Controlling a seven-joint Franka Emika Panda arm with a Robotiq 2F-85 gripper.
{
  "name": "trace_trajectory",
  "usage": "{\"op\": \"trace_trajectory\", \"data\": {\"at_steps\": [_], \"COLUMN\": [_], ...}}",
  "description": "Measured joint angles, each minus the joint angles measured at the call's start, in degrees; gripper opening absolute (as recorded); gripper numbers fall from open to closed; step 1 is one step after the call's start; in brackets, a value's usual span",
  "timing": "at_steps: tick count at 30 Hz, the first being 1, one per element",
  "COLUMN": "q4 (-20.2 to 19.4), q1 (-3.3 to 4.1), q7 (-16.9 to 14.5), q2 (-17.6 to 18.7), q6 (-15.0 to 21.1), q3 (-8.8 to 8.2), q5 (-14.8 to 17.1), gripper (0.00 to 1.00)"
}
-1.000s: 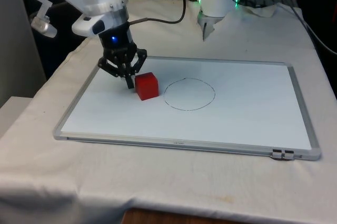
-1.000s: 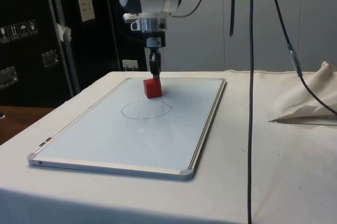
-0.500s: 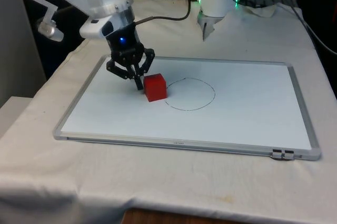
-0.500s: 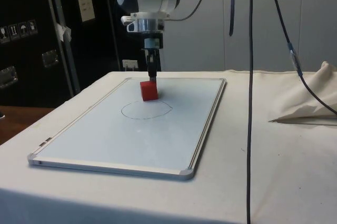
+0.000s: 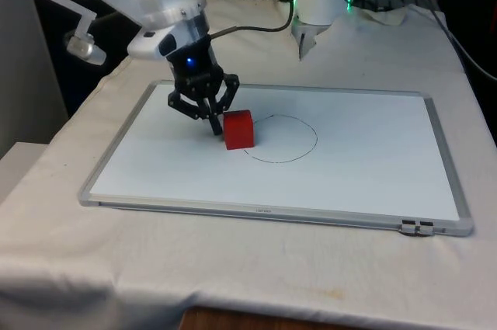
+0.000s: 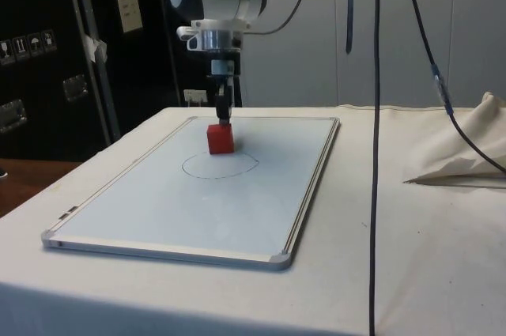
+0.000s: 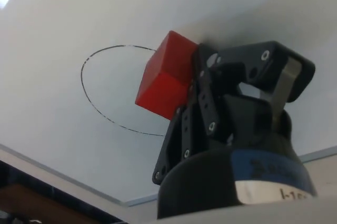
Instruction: Push the cube into the marked area.
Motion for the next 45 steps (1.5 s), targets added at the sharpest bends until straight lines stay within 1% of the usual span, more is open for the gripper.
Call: {"op": "trace_trajectory", "data": {"at_steps": [1,4,5,9,11,13,14,15,16,18,19,21,22,26,31,32,34,36,41,45], "q4": [-0.1,-0.1,-0.2,-0.4,-0.9,-0.9,-1.2,-1.5,-2.1,-2.6,-2.6,-3.2,-3.2,-3.5,-3.3,-3.1,-2.9,-2.9,-3.1,-3.3], "q1": [0.23,0.34,0.69,1.38,1.95,1.95,2.12,2.35,2.75,3.15,3.15,3.72,3.72,4.24,4.41,4.53,4.53,4.64,4.58,4.58], "q7": [0.5,0.7,1.1,2.1,2.6,2.6,2.8,2.9,3.1,3.4,3.4,3.8,3.8,4.5,4.7,5.2,5.6,6.6,8.2,10.3], "q2": [-0.1,-0.1,-0.1,-0.2,-0.7,-0.7,-0.9,-1.1,-1.5,-1.9,-1.9,-2.5,-2.5,-2.8,-2.8,-2.8,-2.9,-3.6,-5.1,-6.8], "q6": [0.0,0.0,0.0,0.0,0.0,0.0,0.0,0.0,0.2,0.2,0.2,0.2,0.2,0.3,0.3,0.3,0.3,0.2,-0.2,-0.3], "q3": [0.17,0.23,0.4,0.69,1.09,1.09,1.2,1.32,1.6,1.83,1.83,2.12,2.12,2.64,2.81,2.81,2.81,2.64,2.35,2.29], "q5": [0.0,0.1,0.1,0.1,0.1,0.1,0.1,0.1,0.1,0.1,0.1,0.1,0.1,0.1,0.1,0.1,0.1,0.0,-0.3,-0.6], "gripper": [0.0,0.0,0.0,0.0,0.0,0.0,0.0,0.0,0.0,0.0,0.0,0.0,0.0,0.0,0.0,0.0,0.0,0.0,0.0,0.0]}}
